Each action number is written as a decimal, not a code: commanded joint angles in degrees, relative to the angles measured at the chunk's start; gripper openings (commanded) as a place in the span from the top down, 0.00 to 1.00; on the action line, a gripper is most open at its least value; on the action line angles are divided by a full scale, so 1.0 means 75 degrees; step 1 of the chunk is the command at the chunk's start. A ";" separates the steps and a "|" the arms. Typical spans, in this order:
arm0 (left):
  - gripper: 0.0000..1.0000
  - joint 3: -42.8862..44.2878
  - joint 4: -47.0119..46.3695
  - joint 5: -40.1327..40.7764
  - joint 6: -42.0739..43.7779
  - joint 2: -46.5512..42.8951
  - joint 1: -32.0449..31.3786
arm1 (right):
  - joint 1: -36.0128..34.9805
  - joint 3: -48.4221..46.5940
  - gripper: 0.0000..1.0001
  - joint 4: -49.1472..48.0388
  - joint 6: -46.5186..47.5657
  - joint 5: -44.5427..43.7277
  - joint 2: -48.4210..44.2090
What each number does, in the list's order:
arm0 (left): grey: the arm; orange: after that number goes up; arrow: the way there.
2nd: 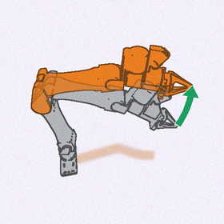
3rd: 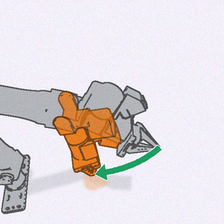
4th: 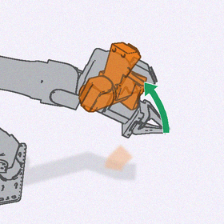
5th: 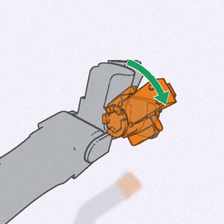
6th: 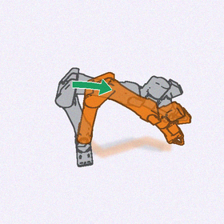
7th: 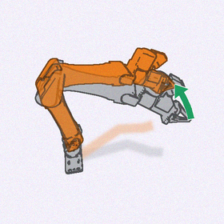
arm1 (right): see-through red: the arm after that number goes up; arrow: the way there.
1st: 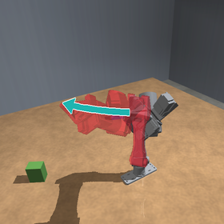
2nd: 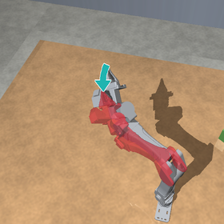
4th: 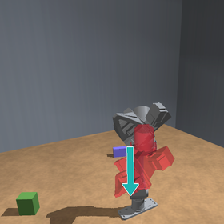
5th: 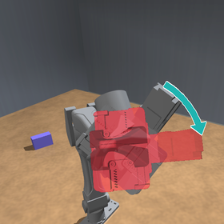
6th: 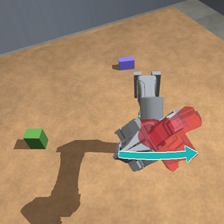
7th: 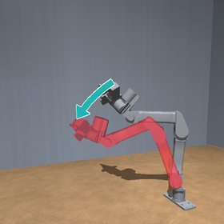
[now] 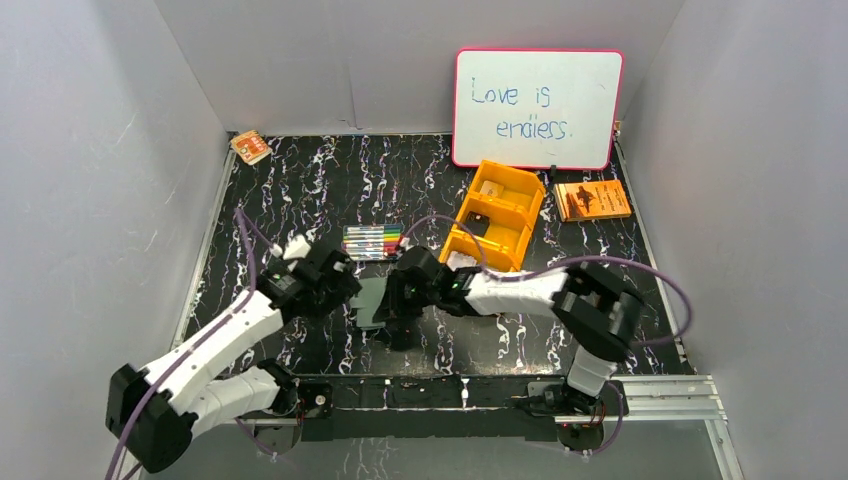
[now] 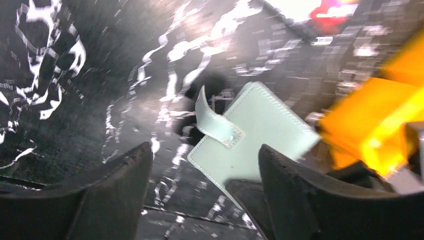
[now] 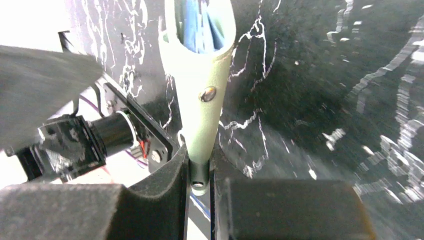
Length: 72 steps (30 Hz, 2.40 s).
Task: Put the credit cards into the card holder
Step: Pick up the card holder from the center of the board, then close the card holder.
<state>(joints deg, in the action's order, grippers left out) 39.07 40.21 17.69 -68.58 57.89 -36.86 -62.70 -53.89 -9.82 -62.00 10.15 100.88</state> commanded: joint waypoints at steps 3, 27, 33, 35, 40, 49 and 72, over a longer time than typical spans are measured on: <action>0.11 0.3021 0.1980 0.1065 0.0463 -0.1302 0.0000 | 0.0016 -0.1422 1.00 0.3257 0.3994 -0.2030 -0.2331; 0.08 0.4829 -0.2830 -0.1704 0.1599 -0.0648 -0.0006 | -0.0200 -0.0357 1.00 -0.2530 1.8232 -0.6003 -0.4815; 0.08 0.4730 -0.3277 -0.2349 0.1423 -0.0503 -0.0007 | -0.0250 -0.0045 1.00 -0.3002 1.8810 -0.6070 -0.4813; 0.08 0.4697 -0.3272 -0.2756 0.1373 -0.0405 -0.0007 | -0.0307 0.0025 1.00 -0.3359 1.9083 -0.6272 -0.4690; 0.08 0.4368 -0.3499 -0.2829 0.1146 -0.0415 -0.0004 | -0.0561 0.0105 1.00 -0.4524 1.9773 -0.6975 -0.4166; 0.07 0.4753 -0.3514 -0.2587 0.1191 -0.0034 -0.0005 | -0.1004 0.0003 1.00 -0.5831 2.0630 -0.7550 -0.3503; 0.47 0.4570 -0.4119 -0.3169 0.0742 0.0550 -0.0006 | -0.1319 -0.0222 1.00 -0.6272 2.0925 -0.8065 -0.3355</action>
<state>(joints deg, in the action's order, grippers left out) 73.17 12.58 -3.07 -63.00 62.17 -36.86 -72.05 -52.71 -51.07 94.80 -49.43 76.27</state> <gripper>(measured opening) 0.551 0.218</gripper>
